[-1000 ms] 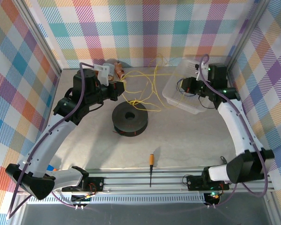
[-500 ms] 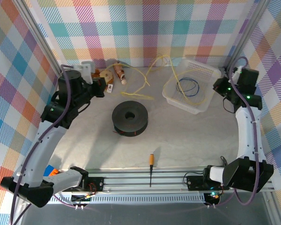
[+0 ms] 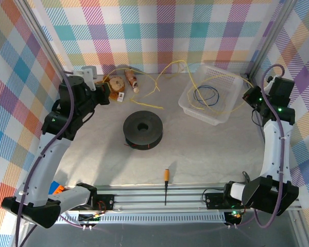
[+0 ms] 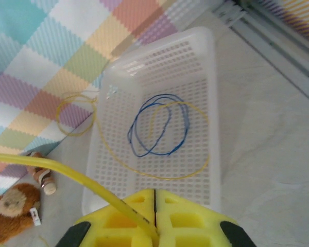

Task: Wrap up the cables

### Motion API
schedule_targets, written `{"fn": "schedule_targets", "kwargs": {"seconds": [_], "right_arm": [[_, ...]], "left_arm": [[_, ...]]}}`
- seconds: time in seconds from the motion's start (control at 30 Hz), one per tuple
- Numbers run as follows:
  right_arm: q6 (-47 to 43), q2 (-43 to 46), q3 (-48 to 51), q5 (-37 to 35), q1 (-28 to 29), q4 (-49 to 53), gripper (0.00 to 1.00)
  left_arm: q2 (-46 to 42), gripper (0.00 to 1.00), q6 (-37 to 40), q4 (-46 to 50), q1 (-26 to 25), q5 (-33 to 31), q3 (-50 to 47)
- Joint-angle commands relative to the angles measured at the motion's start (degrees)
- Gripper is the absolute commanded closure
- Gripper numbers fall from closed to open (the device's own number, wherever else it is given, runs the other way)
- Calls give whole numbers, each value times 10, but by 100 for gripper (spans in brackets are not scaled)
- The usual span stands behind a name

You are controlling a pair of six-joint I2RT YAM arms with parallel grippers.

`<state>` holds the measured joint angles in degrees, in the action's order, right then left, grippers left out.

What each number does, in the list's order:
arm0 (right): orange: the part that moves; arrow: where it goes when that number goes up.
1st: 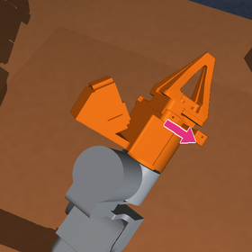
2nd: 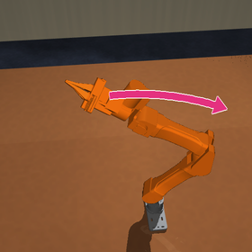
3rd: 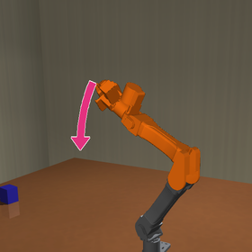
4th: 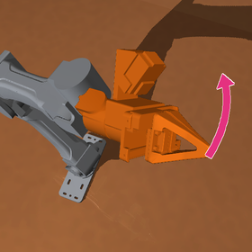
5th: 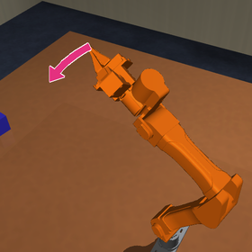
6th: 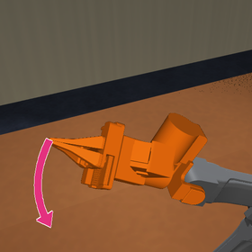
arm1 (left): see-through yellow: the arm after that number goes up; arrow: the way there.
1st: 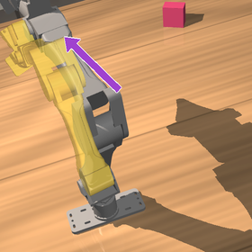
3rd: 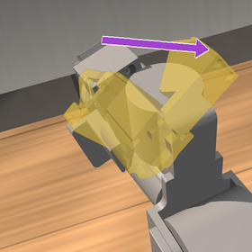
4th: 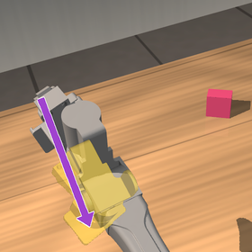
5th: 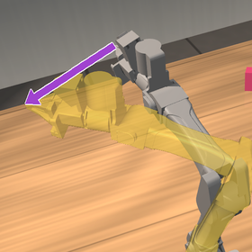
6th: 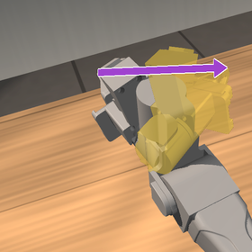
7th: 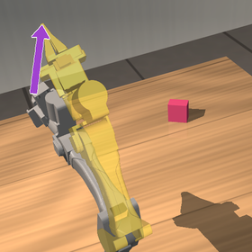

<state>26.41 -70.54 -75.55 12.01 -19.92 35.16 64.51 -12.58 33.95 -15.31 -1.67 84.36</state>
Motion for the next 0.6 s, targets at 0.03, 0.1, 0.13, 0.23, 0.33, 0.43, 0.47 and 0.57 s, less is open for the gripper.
{"fn": "schedule_targets", "kwargs": {"seconds": [0.03,0.1,0.13,0.23,0.33,0.43,0.47,0.57], "right_arm": [[16,3,19,-10,-66,1,100],[21,13,38,-14,-85,-5,100],[22,17,46,-12,-95,-8,100],[23,22,65,-4,-130,-12,100],[27,25,84,14,-170,-20,100],[29,22,91,49,-188,-31,100],[29,23,93,63,-188,-36,100],[39,21,99,134,-187,-60,100]], "left_arm": [[0,100,-11,40,105,-59,117],[11,100,-28,53,145,-62,165],[20,100,-35,60,161,-67,188],[55,100,-56,85,217,-72,250],[94,100,-78,100,264,-61,299],[127,100,-86,100,287,-11,336],[132,100,-88,90,287,14,338],[140,100,-118,40,285,144,314]]}}
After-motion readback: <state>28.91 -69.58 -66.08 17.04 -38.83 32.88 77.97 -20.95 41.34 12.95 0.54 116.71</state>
